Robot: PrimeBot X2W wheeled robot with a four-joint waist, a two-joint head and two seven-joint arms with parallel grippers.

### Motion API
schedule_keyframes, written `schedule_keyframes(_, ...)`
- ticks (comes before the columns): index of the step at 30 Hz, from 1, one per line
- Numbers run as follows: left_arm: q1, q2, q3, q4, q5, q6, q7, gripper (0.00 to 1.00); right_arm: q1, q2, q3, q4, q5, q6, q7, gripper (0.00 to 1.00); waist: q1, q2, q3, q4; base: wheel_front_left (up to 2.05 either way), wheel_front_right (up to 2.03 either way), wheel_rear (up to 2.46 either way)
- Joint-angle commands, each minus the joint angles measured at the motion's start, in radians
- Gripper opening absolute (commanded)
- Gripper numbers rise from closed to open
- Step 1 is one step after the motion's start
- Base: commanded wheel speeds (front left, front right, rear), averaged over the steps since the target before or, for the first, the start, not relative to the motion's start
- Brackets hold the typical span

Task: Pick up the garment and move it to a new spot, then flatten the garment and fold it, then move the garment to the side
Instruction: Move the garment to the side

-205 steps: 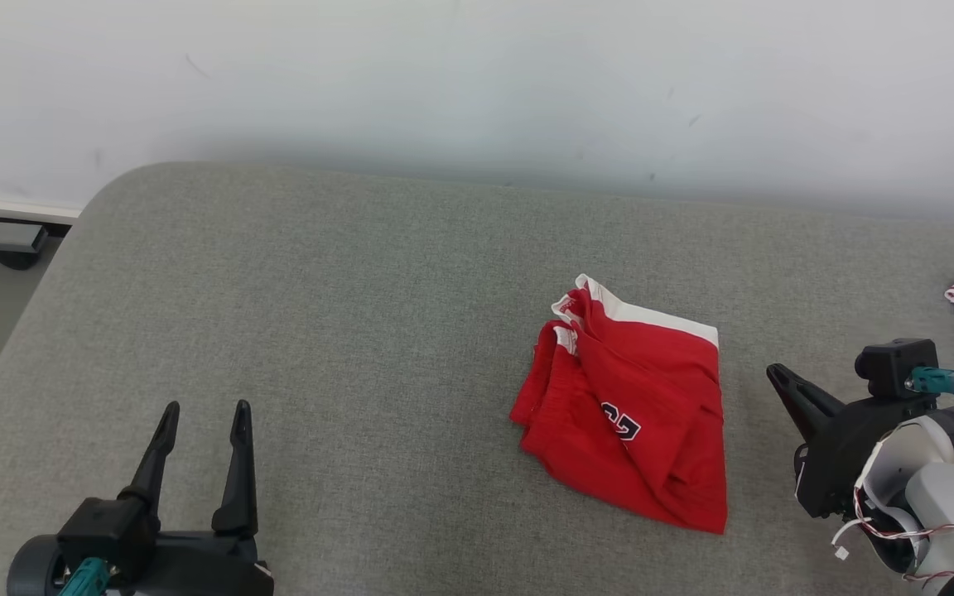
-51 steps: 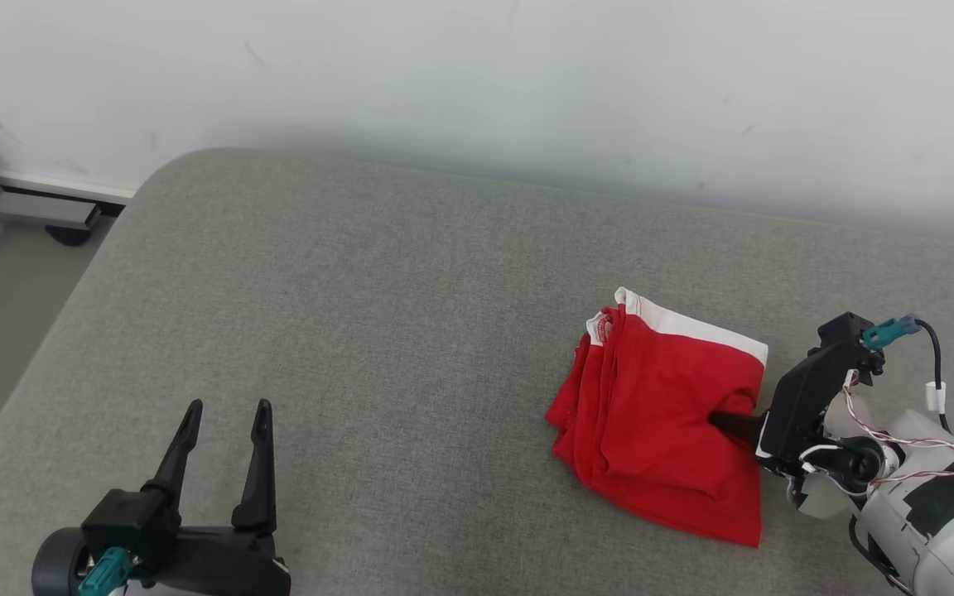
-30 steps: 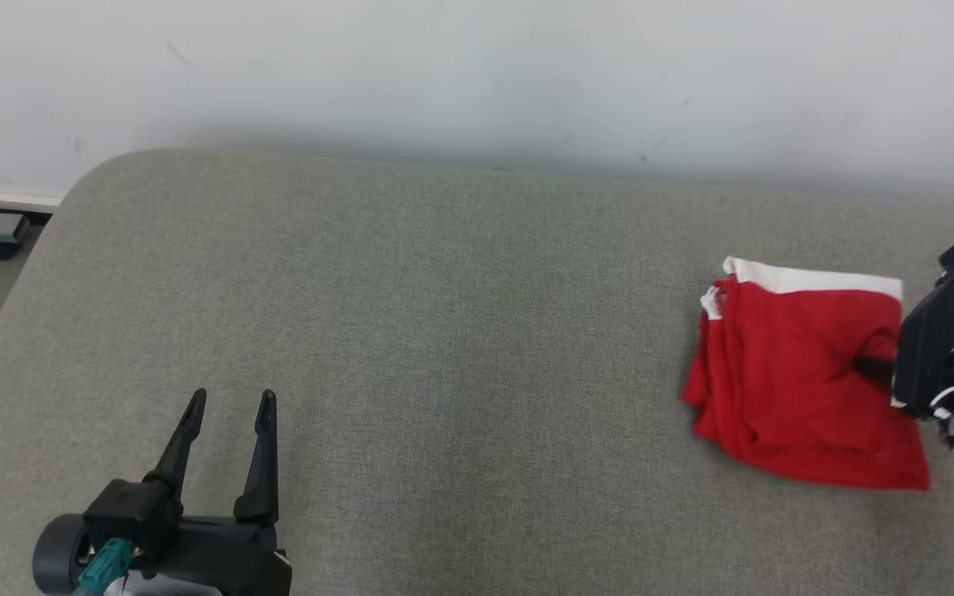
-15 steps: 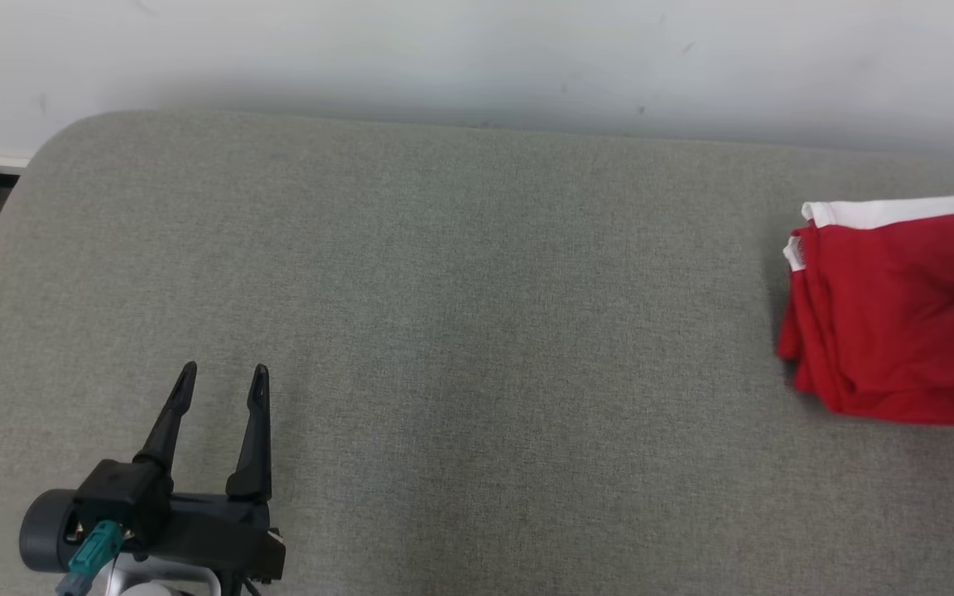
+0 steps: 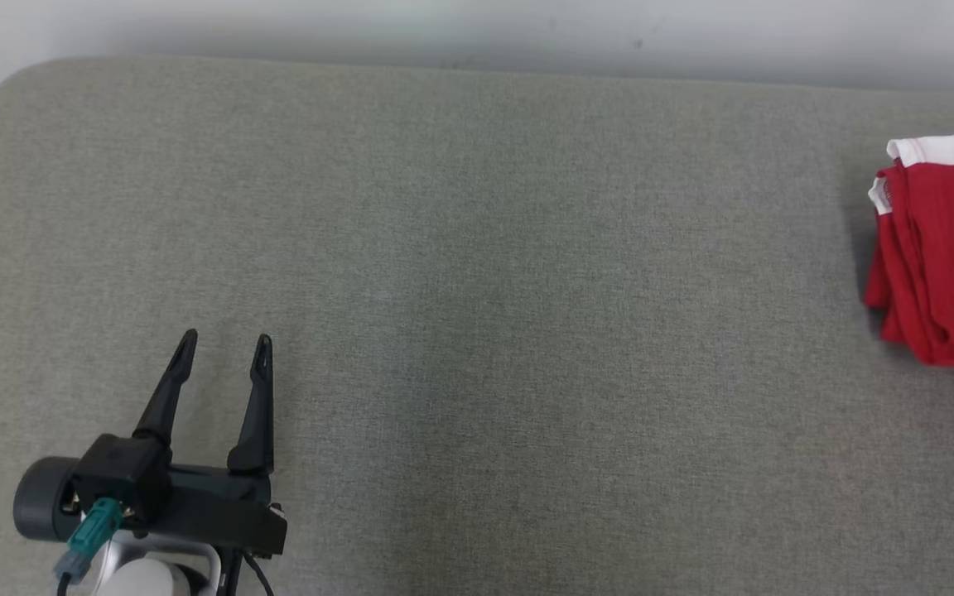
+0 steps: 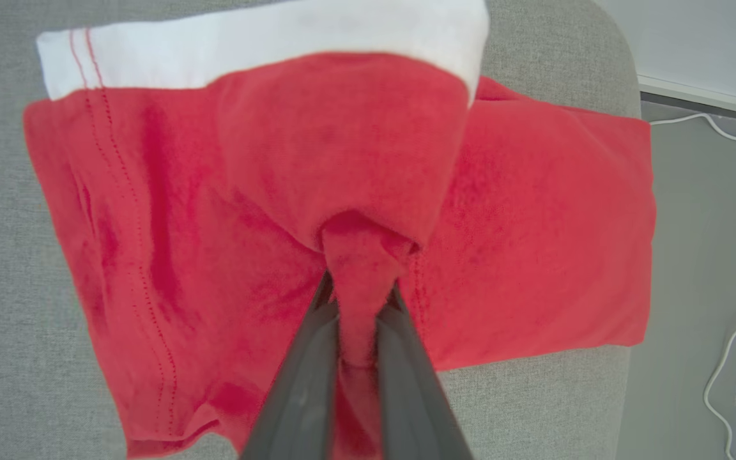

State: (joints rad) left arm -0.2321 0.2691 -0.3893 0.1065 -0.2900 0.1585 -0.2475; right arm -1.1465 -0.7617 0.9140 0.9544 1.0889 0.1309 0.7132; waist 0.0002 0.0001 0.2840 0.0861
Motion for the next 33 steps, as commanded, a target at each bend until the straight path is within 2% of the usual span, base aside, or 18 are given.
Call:
schedule_keyframes(1,-0.016,0.011,0.002,-0.004,0.001,0.004,0.001,1.00,-0.013,-0.011,0.005,0.000,-0.010,-0.001,0.004,0.00,-0.0002,-0.0001,0.019,-0.015,0.00,0.00,0.00)
schedule_keyframes(12,-0.035,0.031,-0.008,-0.054,0.020,0.016,0.030,1.00,-0.083,-0.072,0.042,-0.014,-0.035,-0.001,0.029,0.00,-0.0002,-0.0001,0.067,-0.051,0.00,0.00,0.00)
schedule_keyframes(33,-0.062,0.058,-0.008,-0.104,0.018,0.022,0.040,1.00,-0.222,-0.157,0.124,0.042,-0.149,-0.001,0.029,0.00,-0.0002,-0.0001,0.150,-0.052,0.00,0.00,0.00)
